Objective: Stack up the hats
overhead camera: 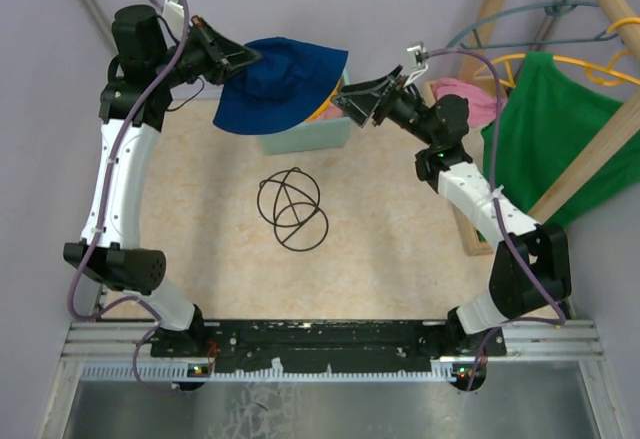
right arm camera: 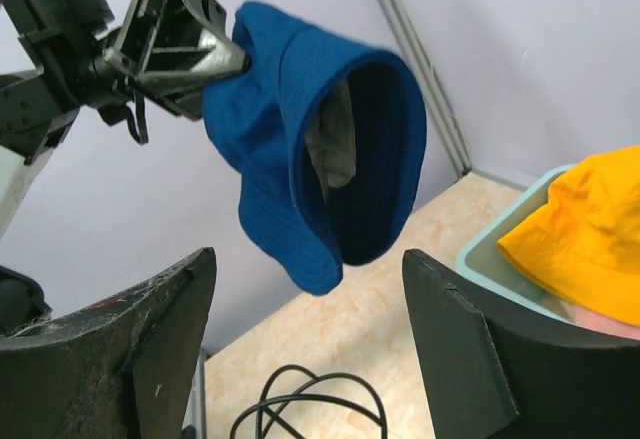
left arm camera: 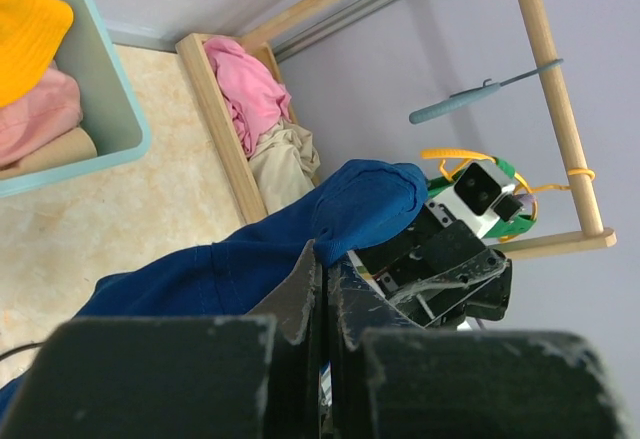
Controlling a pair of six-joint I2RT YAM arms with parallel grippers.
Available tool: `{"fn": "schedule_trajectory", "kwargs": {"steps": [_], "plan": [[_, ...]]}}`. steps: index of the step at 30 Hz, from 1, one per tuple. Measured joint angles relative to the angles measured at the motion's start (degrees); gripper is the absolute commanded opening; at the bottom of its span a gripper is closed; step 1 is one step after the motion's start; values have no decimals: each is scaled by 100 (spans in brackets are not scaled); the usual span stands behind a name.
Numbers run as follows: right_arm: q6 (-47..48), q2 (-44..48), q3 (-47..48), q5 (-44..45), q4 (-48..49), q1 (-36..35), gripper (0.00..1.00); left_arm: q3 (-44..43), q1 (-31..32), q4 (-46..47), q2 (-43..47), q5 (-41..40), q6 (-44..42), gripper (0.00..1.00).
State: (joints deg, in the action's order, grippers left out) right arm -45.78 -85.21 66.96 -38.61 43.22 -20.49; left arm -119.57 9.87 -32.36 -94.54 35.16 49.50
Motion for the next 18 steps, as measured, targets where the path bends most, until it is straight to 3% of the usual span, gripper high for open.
{"fn": "schedule_trajectory", "kwargs": {"steps": [18], "plan": [[-363,-177,476,-118,282,125,74,219,0,33,96,11,24,0]]}}
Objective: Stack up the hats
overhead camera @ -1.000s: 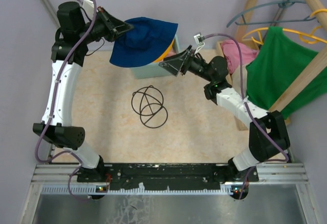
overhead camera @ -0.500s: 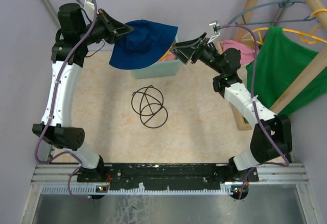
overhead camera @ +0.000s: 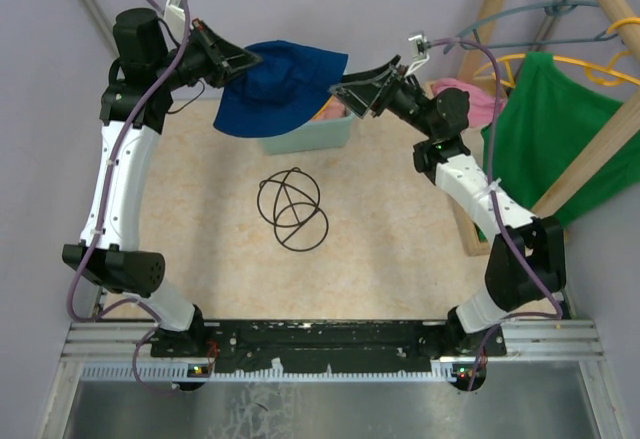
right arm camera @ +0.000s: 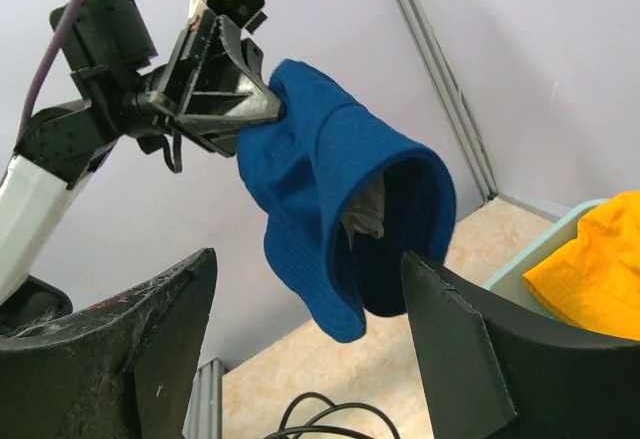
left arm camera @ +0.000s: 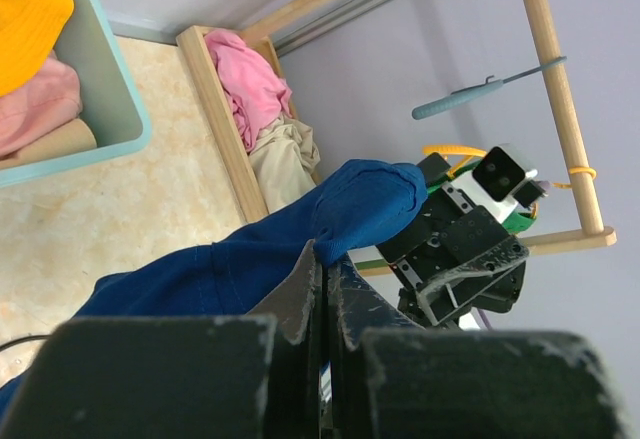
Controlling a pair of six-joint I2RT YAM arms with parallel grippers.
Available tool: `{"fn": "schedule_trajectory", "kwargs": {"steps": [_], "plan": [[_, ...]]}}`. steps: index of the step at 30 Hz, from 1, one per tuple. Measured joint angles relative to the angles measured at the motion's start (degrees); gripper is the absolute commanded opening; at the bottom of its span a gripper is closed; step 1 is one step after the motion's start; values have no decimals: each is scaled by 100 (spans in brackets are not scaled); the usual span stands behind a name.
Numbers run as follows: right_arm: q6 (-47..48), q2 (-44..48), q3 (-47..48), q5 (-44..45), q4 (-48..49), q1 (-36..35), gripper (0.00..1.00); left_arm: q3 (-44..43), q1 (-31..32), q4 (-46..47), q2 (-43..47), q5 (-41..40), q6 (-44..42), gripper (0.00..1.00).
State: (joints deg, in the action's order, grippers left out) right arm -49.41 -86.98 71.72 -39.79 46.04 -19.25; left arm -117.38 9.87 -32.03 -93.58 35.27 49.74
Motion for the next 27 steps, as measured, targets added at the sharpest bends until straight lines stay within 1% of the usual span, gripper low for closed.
{"fn": "schedule_trajectory", "kwargs": {"steps": [9,17,23,24,25,26,27], "plan": [[-234,-354,11,-44,111,-125,69,7,0,103,0,17,83,0],[-295,-459,144,-31,111,-667,65,55,0,273,0,17,149,0],[-339,-459,142,11,114,-841,62,111,0,393,-7,13,146,0],[-345,-459,142,39,111,-863,60,142,0,422,-7,11,146,0],[-361,-459,142,63,109,-885,56,179,0,463,-7,11,149,0],[-374,-459,140,87,107,-925,48,210,0,498,-7,11,151,0],[-369,-459,140,105,109,-964,38,240,0,516,-11,11,151,0]]}}
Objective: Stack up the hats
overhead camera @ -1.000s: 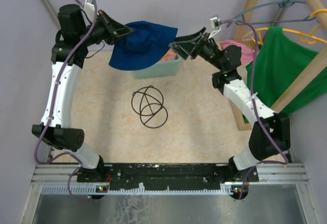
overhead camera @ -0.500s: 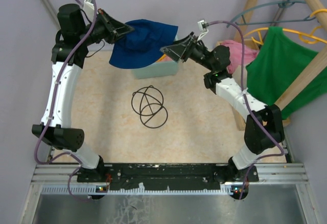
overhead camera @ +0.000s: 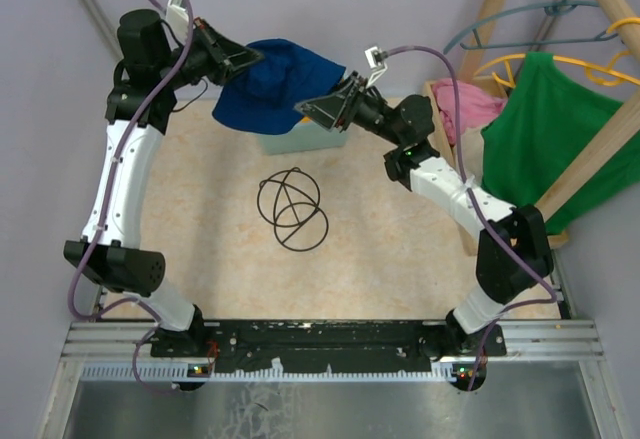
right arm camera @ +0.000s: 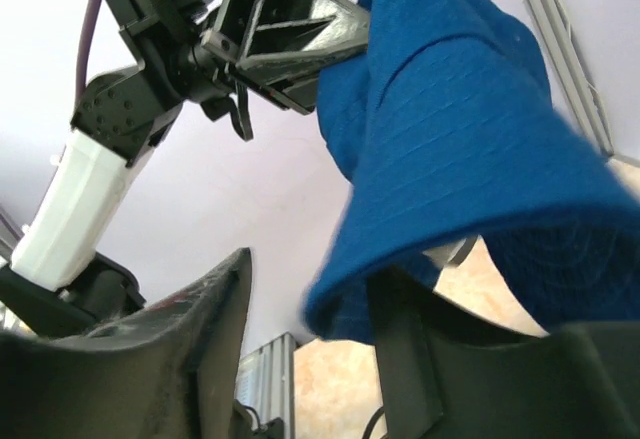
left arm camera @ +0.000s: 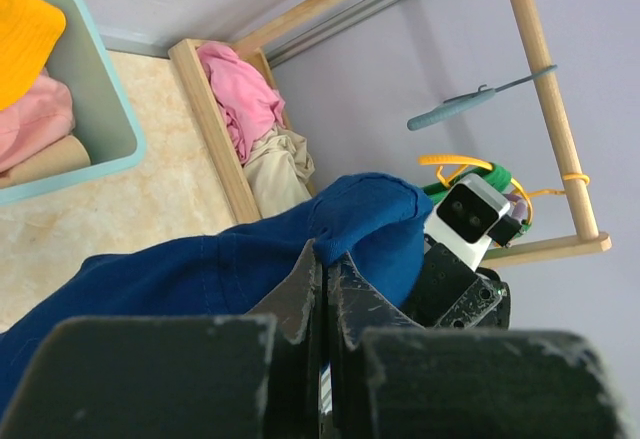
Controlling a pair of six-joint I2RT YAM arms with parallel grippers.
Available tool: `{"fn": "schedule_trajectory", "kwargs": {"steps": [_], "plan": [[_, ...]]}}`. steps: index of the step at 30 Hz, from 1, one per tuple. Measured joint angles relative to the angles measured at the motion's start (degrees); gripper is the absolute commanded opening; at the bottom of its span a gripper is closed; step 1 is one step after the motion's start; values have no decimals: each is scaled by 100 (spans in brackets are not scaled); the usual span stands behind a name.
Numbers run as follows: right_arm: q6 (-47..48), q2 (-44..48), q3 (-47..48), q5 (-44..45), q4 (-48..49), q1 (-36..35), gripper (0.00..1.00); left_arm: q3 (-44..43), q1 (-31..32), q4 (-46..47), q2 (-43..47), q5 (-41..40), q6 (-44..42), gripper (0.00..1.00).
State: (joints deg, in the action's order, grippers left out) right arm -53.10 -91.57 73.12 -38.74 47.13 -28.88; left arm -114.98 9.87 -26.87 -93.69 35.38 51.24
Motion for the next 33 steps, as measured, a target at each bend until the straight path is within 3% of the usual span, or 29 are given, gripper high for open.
{"fn": "schedule_trajectory", "kwargs": {"steps": [2,5,13,19,26,33], "plan": [[-11,0,0,37,-13,-87,16,20,0,20,-17,0,0,0],[-116,-2,0,90,-72,-170,0,17,-17,42,-33,-7,-66,0],[-1200,-37,9,162,-544,-179,0,170,-271,-245,28,-328,-1095,0],[-2031,-203,-173,116,-640,-225,0,1344,-304,-133,603,-680,-1884,0],[-2146,-223,-787,-52,-640,-225,0,2734,-323,315,1246,-684,-2118,0],[-2046,-216,-1088,-216,-632,-251,0,2962,-315,492,1425,-619,-2166,0]]}}
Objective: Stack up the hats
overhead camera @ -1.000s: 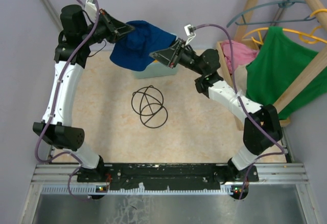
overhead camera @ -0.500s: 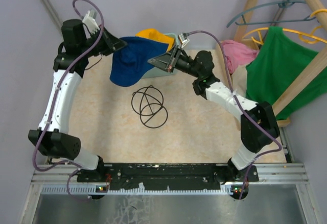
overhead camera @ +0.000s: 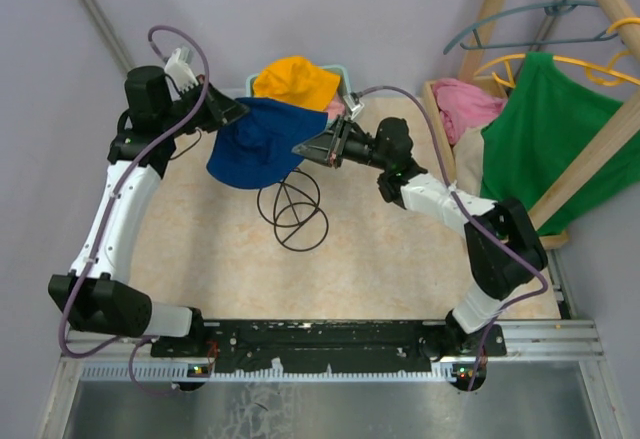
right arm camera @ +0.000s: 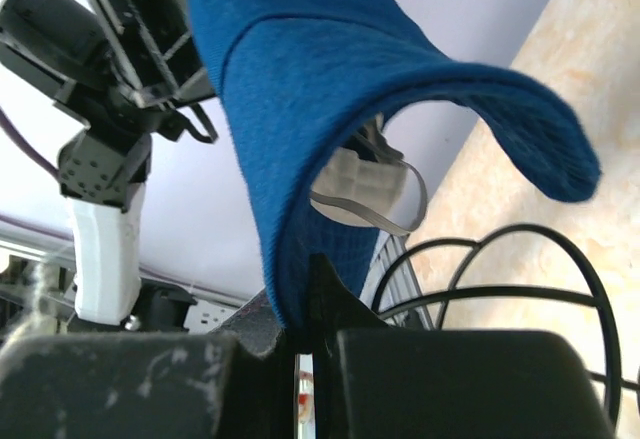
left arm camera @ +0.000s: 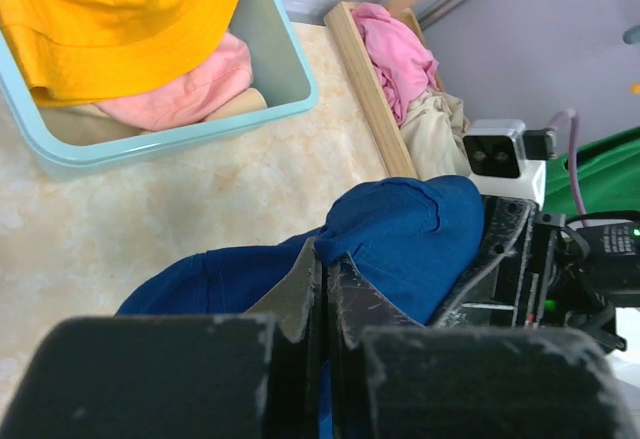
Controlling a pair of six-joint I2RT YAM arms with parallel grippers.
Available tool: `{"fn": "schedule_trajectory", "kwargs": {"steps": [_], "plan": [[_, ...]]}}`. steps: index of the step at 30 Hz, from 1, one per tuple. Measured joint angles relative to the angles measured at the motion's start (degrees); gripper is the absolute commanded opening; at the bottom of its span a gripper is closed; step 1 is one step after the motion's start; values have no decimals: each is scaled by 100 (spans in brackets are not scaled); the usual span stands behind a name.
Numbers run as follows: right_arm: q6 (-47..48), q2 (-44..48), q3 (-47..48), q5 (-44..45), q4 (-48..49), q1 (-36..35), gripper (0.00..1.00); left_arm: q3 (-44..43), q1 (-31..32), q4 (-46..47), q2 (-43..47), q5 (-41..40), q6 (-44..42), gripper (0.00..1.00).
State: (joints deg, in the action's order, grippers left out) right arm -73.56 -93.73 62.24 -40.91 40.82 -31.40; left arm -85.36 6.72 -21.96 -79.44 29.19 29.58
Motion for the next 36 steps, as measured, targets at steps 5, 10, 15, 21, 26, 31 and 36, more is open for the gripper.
{"fn": "schedule_trajectory", "kwargs": {"steps": [5,10,15,21,26,31,36], "plan": [[240,238,-234,-63,-339,0,0,186,105,48,166,98,46,0],[409,782,-577,-90,-592,-2,0,413,247,48,232,153,116,0],[494,1217,-837,-98,-804,-22,0,527,398,0,264,188,168,0],[645,1484,-1056,-81,-1163,-107,0,549,492,-184,317,278,192,1],[870,1694,-1292,-76,-1539,-282,0,955,564,-354,758,236,188,3],[1047,1799,-1655,-72,-1808,-380,0,1368,597,-463,1172,229,188,15],[1209,1947,-2033,-24,-2057,-444,0,1523,627,-632,1224,122,138,34]]}}
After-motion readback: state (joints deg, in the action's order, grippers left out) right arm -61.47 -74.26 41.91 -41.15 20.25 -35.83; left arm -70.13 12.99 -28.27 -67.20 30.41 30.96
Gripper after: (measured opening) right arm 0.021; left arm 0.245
